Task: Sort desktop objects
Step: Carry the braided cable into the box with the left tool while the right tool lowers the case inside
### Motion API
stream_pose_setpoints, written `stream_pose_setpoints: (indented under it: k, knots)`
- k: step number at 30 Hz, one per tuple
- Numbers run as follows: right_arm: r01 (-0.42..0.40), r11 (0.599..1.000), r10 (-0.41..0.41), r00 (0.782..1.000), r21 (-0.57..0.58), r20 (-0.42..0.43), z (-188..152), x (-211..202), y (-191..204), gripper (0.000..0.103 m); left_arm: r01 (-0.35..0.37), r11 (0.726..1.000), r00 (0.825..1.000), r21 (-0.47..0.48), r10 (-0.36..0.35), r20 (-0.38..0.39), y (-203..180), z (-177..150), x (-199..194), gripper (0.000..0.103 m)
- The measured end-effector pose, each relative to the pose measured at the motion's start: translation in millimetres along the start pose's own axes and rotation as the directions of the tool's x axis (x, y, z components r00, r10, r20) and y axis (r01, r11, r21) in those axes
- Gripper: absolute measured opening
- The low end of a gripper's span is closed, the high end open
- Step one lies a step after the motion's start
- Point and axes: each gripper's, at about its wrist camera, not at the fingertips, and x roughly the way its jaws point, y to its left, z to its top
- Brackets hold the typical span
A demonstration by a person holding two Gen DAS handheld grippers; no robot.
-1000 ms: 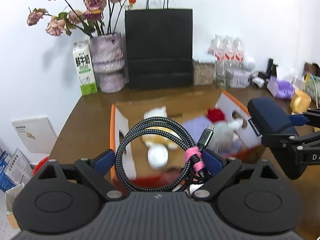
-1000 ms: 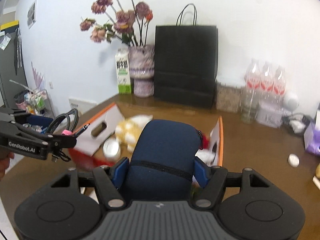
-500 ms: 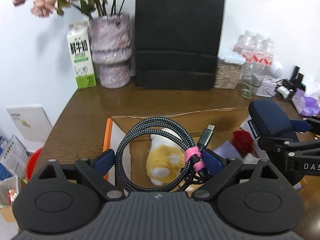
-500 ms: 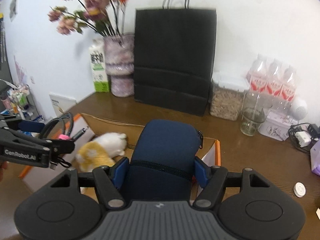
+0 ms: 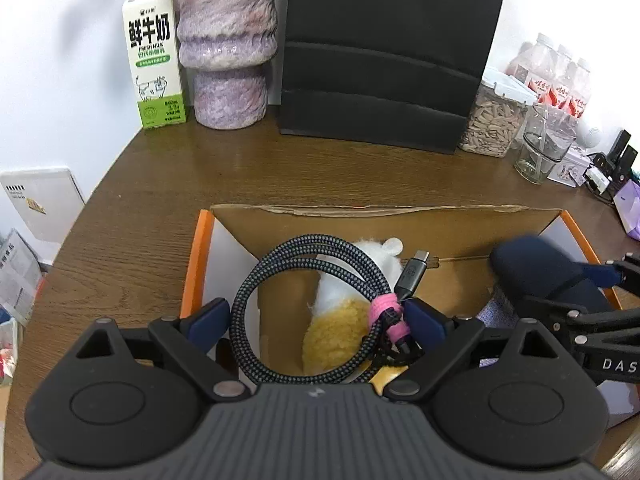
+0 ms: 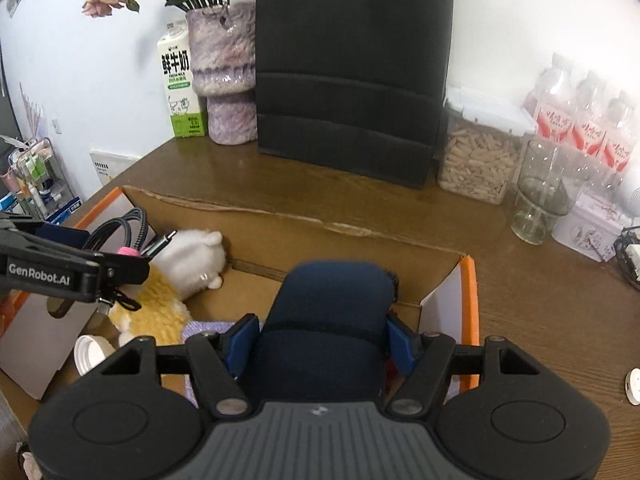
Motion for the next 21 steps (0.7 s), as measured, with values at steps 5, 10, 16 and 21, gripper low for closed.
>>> stream_pose_setpoints:
  k: [5,10,16,21]
  knots:
    - [-0.027,1.000,0.026,1.000,0.012,0.009,0,-2,-2,0.069,-0.007,1.000,1.000,0.012,0.007,-0.002,-2,0,-2,0.097]
    - [-0.010,1.000,0.011,1.000,-0.025,0.025,0,-11,7,0.088,-0.023,0.999,1.000,0.022,0.023,0.019,-5,-2,-8,0.103]
    - [0.002,1.000,-0.002,0.999,-0.015,0.033,-3,-30,12,0.089,-0.058,0.997,0.997,0.041,0.055,0.062,-13,-8,-30,0.103]
    - [0.012,1.000,-0.011,0.998,-0.016,0.055,-9,-55,18,0.096,-0.070,0.996,0.994,0.049,0.066,0.087,-16,-15,-54,0.103]
